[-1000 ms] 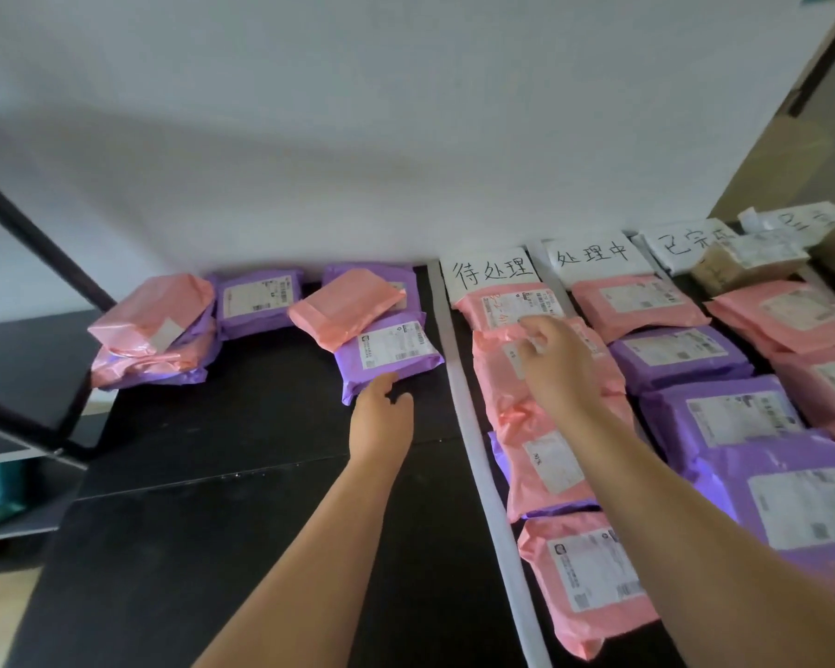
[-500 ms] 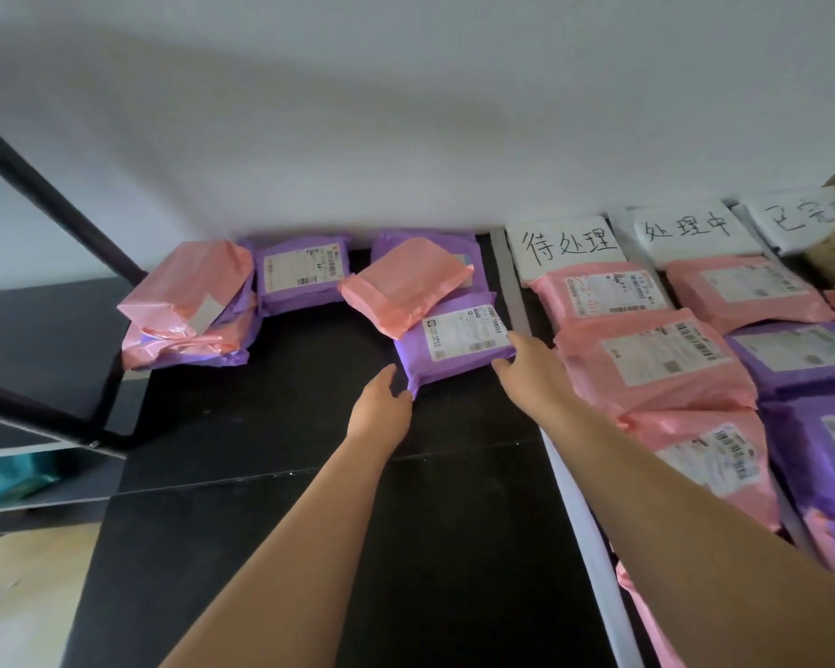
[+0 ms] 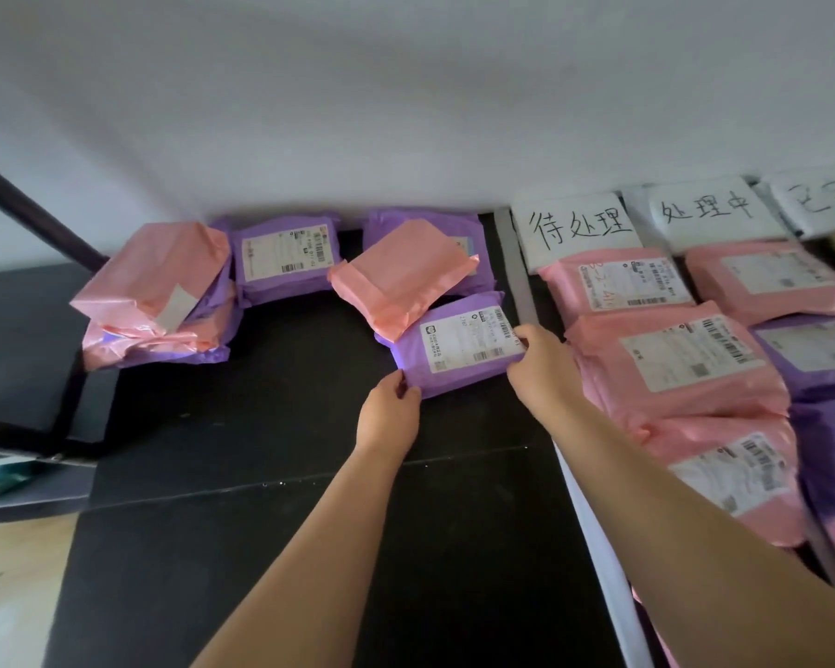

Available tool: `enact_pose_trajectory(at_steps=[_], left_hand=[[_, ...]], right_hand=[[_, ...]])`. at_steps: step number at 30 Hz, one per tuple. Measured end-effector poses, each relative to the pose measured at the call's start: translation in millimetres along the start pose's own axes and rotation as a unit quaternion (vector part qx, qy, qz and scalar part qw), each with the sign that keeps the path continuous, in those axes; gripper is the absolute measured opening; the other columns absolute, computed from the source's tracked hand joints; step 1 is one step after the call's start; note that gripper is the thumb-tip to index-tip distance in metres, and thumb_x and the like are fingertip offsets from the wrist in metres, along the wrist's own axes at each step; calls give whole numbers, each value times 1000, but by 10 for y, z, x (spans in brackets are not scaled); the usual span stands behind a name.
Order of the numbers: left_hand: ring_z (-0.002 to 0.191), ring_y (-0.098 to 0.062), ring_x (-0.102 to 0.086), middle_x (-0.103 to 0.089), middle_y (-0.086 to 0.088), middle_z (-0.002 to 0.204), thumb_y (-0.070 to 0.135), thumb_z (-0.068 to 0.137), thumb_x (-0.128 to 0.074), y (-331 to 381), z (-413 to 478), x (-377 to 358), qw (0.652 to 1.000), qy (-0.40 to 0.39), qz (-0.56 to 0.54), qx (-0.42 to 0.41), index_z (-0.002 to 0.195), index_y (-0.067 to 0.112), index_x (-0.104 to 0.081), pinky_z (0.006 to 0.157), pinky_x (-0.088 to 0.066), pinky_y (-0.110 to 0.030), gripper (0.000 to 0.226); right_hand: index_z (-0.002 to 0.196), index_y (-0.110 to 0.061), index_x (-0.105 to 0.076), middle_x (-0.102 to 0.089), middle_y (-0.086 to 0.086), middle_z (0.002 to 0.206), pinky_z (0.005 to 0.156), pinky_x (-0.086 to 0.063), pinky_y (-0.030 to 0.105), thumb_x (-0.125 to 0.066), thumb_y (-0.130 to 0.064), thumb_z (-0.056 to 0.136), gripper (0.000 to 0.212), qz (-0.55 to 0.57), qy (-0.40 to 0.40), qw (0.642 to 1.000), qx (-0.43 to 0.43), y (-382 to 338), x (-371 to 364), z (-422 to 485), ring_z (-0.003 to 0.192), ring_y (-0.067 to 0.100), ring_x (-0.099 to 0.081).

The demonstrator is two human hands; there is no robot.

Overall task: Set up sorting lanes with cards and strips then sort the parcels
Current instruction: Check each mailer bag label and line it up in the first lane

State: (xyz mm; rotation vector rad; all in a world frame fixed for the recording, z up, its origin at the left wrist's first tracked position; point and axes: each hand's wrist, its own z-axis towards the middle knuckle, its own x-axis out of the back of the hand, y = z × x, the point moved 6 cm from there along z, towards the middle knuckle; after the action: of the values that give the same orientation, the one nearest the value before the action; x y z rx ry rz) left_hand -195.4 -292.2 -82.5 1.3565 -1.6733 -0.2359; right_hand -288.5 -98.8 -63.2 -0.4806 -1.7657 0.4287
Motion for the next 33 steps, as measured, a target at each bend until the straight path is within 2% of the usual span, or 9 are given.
enact_pose_trajectory(at_steps=[2, 7, 10, 14, 19, 22, 25, 27, 33], left_hand=[[70, -9, -55, -67, -4, 100, 23, 100, -50, -73, -128, 19, 1000, 8, -20, 12, 126, 16, -62, 56, -40, -23, 30], [61, -8, -52, -65, 3, 78, 27, 97, -52, -162, -561, 76, 996, 36, -80, 15, 102, 22, -68, 55, -38, -24, 17], [55, -5, -50, -62, 8, 69, 24, 94, -56, -121, -814, 134, 991, 46, -124, 7, 101, 22, -70, 50, -37, -20, 16], [63, -1, -57, -65, 17, 72, 22, 91, -63, 3, -1142, 285, 985, 46, -166, -17, 106, 25, -68, 53, -43, -16, 17], [81, 7, -54, -64, 15, 106, 31, 91, -67, 173, -1620, 693, 971, 117, -190, -81, 130, 24, -57, 61, -37, -15, 41], [85, 11, -57, -65, 23, 100, 39, 91, -65, 372, -1918, 941, 957, 119, -217, -151, 123, 32, -64, 65, -39, -12, 32], [94, 4, -64, -72, 22, 98, 49, 91, -64, 563, -2209, 1095, 938, 83, -268, -205, 99, 46, -70, 80, -50, -22, 11], [101, -3, -66, -74, 22, 94, 52, 90, -62, 661, -2380, 1159, 927, 73, -284, -234, 88, 46, -74, 87, -50, -26, 14], [78, -7, -72, -76, 8, 83, 37, 85, -74, 674, -2654, 1340, 899, 144, -335, -245, 93, 23, -75, 61, -51, -14, 16]], right_hand=[[127, -12, -59, -65, 6, 125, 74, -45, 25, -62, -6, 91, 37, 12, 21, 1000, 19, -30, 82, -135, 111, 22, -62], [113, -12, -65, -70, 5, 116, 79, -56, 39, -59, -7, 95, 19, 61, 68, 995, 42, -125, 399, -542, 101, 21, -64], [101, -10, -69, -71, 4, 105, 72, -53, 33, -59, -4, 94, 14, 83, 118, 987, 67, -190, 660, -818, 92, 19, -63], [96, -9, -74, -73, 3, 92, 72, -48, 32, -63, -2, 91, 13, 98, 197, 969, 114, -294, 1057, -1230, 84, 19, -63], [86, -7, -75, -74, 3, 85, 73, -51, 42, -64, 12, 78, 24, 147, 276, 928, 204, -520, 1518, -1799, 78, 25, -64], [85, -7, -76, -73, 1, 85, 75, -53, 41, -65, 17, 74, 28, 150, 279, 904, 287, -723, 1724, -2153, 80, 22, -65], [84, -3, -76, -70, -5, 87, 79, -52, 32, -66, 23, 70, 31, 151, 279, 879, 358, -918, 1870, -2480, 84, 14, -63], [85, -3, -77, -71, -3, 90, 82, -50, 26, -66, 23, 71, 32, 164, 263, 871, 381, -1016, 1932, -2646, 88, 11, -62], [85, -7, -79, -68, 3, 103, 87, -52, 42, -66, 22, 76, 33, 203, 225, 873, 381, -1164, 1998, -2919, 101, 23, -64]])
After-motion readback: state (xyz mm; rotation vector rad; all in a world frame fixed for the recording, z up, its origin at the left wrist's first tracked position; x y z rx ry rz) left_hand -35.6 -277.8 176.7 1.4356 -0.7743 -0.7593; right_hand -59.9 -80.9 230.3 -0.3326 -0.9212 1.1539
